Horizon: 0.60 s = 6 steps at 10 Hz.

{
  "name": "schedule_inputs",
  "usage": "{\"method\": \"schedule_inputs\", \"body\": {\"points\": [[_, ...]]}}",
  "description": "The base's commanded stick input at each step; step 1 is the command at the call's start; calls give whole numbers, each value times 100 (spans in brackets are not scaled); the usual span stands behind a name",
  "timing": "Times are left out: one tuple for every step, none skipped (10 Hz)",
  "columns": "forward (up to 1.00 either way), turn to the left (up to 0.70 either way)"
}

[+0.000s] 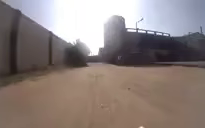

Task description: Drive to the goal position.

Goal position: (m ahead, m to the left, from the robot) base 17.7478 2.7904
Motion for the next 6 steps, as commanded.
{"method": "schedule_inputs", "body": {"points": [[100,0],[100,0],[100,0],[100,0],[100,0],[100,0]]}}
